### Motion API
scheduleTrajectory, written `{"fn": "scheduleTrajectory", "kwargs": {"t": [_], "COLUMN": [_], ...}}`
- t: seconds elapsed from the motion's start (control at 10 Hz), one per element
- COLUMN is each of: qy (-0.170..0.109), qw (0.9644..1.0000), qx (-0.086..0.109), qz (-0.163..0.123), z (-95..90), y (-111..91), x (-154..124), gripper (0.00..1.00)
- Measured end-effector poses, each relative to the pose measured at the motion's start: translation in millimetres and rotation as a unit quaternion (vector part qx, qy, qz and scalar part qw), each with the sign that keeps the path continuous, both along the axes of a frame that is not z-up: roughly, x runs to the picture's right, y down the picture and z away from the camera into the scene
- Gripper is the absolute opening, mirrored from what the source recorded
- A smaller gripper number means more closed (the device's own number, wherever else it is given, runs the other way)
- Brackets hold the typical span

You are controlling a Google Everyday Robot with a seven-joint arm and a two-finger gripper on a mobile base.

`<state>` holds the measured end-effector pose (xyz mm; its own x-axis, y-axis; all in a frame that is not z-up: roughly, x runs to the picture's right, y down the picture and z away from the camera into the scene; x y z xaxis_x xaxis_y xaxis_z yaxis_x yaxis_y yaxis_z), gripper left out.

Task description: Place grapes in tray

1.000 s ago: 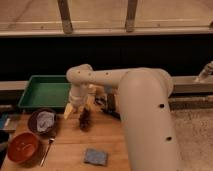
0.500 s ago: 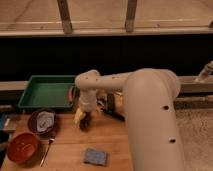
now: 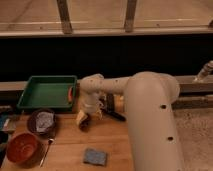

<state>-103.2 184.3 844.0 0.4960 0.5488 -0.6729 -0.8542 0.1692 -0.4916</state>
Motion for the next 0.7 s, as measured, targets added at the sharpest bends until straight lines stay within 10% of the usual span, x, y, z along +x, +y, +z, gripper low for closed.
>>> {"fn": "scheduleTrajectory", "kwargs": {"t": [0.7], "qy": [-0.023], "qw": [0.9987], "qx": [0.044], "qz": [0.01], "z": [-27.8], "y": [-25.8], "x": [-15.8], "gripper": [0.0]}}
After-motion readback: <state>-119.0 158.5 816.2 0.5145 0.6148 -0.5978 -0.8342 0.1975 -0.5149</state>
